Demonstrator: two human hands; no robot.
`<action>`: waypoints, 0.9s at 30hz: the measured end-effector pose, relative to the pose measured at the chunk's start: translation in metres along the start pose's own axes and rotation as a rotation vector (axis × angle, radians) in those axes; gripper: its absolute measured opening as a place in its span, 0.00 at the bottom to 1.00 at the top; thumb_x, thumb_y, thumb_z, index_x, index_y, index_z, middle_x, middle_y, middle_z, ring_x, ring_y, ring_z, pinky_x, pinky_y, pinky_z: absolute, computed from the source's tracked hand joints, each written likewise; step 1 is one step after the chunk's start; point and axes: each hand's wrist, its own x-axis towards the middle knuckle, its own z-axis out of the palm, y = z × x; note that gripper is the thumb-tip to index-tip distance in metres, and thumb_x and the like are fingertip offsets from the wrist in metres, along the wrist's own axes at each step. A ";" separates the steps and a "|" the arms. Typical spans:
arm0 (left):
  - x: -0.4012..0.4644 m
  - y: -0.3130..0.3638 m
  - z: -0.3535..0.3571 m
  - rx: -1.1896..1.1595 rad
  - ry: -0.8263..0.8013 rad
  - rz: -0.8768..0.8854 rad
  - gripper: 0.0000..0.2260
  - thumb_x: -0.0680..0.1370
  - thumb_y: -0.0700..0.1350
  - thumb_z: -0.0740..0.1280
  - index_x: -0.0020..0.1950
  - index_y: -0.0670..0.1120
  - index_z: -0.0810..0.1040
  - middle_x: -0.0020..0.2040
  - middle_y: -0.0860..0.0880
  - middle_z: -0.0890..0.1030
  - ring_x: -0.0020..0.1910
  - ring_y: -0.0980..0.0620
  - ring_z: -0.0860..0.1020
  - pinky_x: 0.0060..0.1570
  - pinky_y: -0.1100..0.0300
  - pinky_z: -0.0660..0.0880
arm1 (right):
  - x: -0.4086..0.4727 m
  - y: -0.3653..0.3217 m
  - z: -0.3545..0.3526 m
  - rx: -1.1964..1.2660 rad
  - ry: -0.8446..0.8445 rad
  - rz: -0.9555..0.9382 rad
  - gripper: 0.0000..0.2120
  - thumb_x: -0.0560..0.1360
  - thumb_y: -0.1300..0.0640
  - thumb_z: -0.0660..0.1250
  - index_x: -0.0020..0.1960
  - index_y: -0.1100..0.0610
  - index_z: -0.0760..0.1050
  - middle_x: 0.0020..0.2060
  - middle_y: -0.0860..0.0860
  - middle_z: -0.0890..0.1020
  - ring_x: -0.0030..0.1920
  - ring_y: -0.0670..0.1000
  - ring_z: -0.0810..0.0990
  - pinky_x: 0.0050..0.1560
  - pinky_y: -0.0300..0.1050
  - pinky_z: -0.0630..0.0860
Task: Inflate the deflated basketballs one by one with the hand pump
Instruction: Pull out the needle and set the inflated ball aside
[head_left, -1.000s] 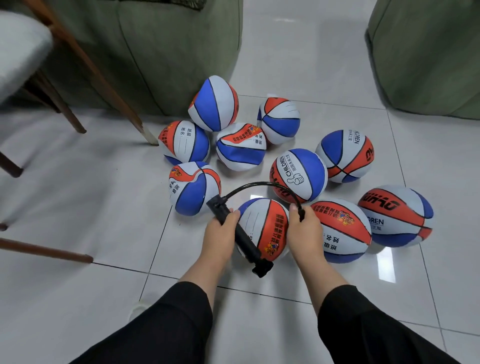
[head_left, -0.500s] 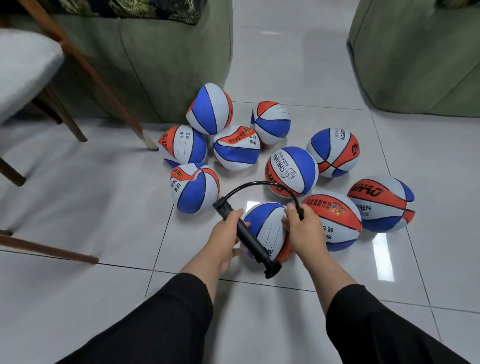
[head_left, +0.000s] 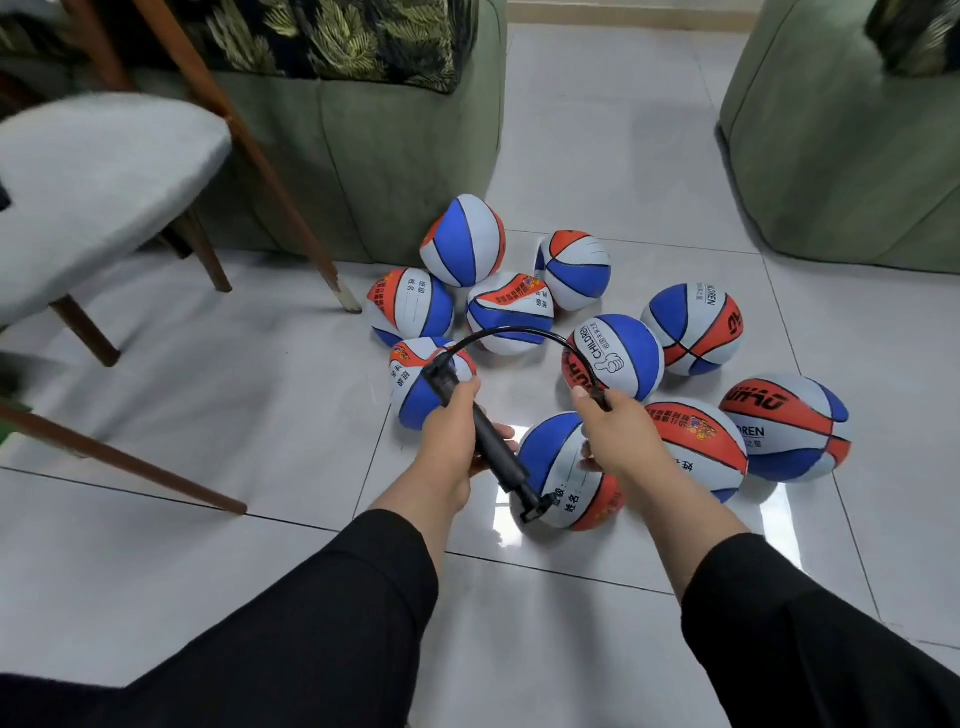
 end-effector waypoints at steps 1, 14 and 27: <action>-0.005 0.005 -0.005 -0.018 0.012 0.004 0.18 0.82 0.57 0.67 0.61 0.44 0.73 0.40 0.40 0.86 0.40 0.41 0.85 0.43 0.49 0.84 | -0.007 -0.011 0.001 0.096 -0.029 -0.001 0.17 0.83 0.43 0.63 0.58 0.57 0.76 0.45 0.55 0.78 0.41 0.53 0.78 0.43 0.53 0.85; -0.069 0.042 -0.016 -0.618 0.003 0.034 0.17 0.83 0.53 0.69 0.66 0.44 0.73 0.54 0.39 0.84 0.50 0.40 0.86 0.61 0.37 0.79 | -0.072 -0.074 0.022 0.851 0.054 0.049 0.20 0.80 0.55 0.71 0.67 0.67 0.75 0.50 0.55 0.85 0.47 0.48 0.87 0.51 0.41 0.83; -0.095 0.031 0.000 -0.578 0.001 0.078 0.15 0.83 0.54 0.68 0.66 0.49 0.75 0.57 0.41 0.86 0.58 0.44 0.84 0.65 0.42 0.77 | -0.097 -0.066 0.042 0.717 0.209 0.012 0.15 0.81 0.45 0.66 0.48 0.57 0.77 0.42 0.54 0.84 0.46 0.54 0.84 0.53 0.59 0.84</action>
